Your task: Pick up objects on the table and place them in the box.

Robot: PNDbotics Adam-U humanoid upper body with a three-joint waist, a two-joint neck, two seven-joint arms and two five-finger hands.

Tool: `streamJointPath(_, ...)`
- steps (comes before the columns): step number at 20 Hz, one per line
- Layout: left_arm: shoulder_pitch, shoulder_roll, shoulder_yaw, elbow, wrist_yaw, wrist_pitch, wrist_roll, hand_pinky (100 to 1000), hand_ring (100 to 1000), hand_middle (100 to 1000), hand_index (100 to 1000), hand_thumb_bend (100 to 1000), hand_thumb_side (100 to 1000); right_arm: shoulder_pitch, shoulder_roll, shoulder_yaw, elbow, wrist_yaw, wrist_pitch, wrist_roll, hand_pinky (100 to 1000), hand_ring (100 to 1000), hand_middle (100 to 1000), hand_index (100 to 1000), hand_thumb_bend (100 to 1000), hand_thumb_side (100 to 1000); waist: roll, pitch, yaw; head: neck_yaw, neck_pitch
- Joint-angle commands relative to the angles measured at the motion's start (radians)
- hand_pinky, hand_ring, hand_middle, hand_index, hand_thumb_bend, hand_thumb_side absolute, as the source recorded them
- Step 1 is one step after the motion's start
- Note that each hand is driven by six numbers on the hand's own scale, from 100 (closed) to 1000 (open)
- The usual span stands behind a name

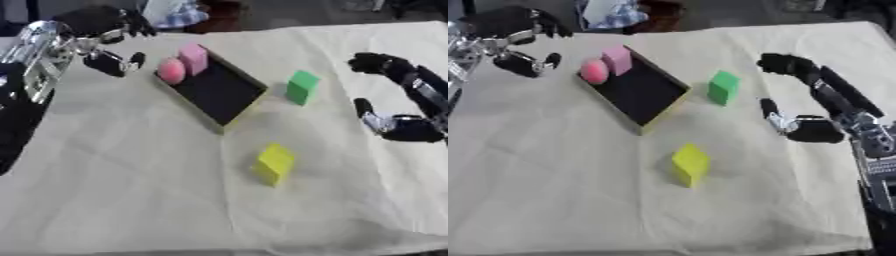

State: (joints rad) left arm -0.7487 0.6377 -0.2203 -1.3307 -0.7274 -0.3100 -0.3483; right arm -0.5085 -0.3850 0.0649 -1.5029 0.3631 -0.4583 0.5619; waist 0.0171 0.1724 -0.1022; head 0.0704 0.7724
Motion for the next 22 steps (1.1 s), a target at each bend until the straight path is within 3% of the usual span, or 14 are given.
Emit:
streamJointPath(1, 0.049, 0.057, 0.036, -0.141, 0.141, 0.047, 0.019, 794, 682, 702, 854, 100, 254, -0.065, -0.081, 0.075, 0.077, 0.024, -0.052, 0.048, 912, 901, 887, 974, 100, 198, -0.016, -0.028, 0.004, -0.008, -0.002)
streamJointPath(4, 0.132, 0.064, 0.057, -0.241, 0.232, 0.075, 0.041, 792, 667, 690, 846, 100, 274, -0.134, -0.108, 0.151, 0.149, 0.063, -0.105, 0.093, 907, 909, 904, 986, 100, 259, -0.02, -0.032, 0.007, -0.015, -0.002)
streamJointPath(5, 0.157, 0.063, 0.064, -0.27, 0.255, 0.082, 0.047, 792, 666, 687, 844, 100, 279, -0.157, -0.111, 0.175, 0.169, 0.078, -0.123, 0.105, 907, 909, 908, 986, 100, 226, -0.021, -0.033, 0.008, -0.017, -0.002)
streamJointPath(7, 0.193, 0.063, 0.074, -0.316, 0.283, 0.093, 0.055, 791, 663, 685, 843, 100, 288, -0.192, -0.111, 0.21, 0.203, 0.102, -0.156, 0.119, 905, 911, 911, 987, 100, 249, -0.022, -0.034, 0.009, -0.02, -0.002)
streamJointPath(12, 0.214, 0.065, 0.08, -0.352, 0.3, 0.111, 0.053, 791, 663, 685, 843, 100, 288, -0.21, -0.107, 0.225, 0.238, 0.127, -0.191, 0.113, 905, 911, 911, 987, 100, 249, -0.022, -0.035, 0.008, -0.02, -0.002)
streamJointPath(13, 0.217, 0.062, 0.08, -0.355, 0.303, 0.111, 0.054, 786, 647, 670, 833, 100, 335, -0.214, -0.107, 0.229, 0.237, 0.131, -0.195, 0.114, 892, 919, 925, 990, 100, 453, -0.024, -0.035, 0.012, -0.026, -0.002)
streamJointPath(15, 0.255, 0.036, 0.081, -0.368, 0.323, 0.107, 0.061, 786, 645, 668, 832, 100, 345, -0.252, -0.11, 0.267, 0.201, 0.155, -0.219, 0.136, 886, 920, 927, 990, 100, 498, -0.031, -0.037, 0.029, -0.047, -0.002)
streamJointPath(19, 0.32, 0.03, 0.091, -0.399, 0.339, 0.11, 0.064, 785, 643, 667, 831, 100, 358, -0.344, -0.085, 0.372, 0.158, 0.219, -0.284, 0.2, 876, 919, 925, 989, 100, 584, -0.034, -0.037, 0.019, -0.041, -0.002)
streamJointPath(22, 0.331, 0.026, 0.087, -0.402, 0.341, 0.114, 0.056, 785, 643, 667, 831, 100, 368, -0.371, -0.067, 0.456, 0.151, 0.244, -0.336, 0.243, 870, 918, 926, 990, 100, 698, -0.035, -0.038, 0.015, -0.039, -0.002)
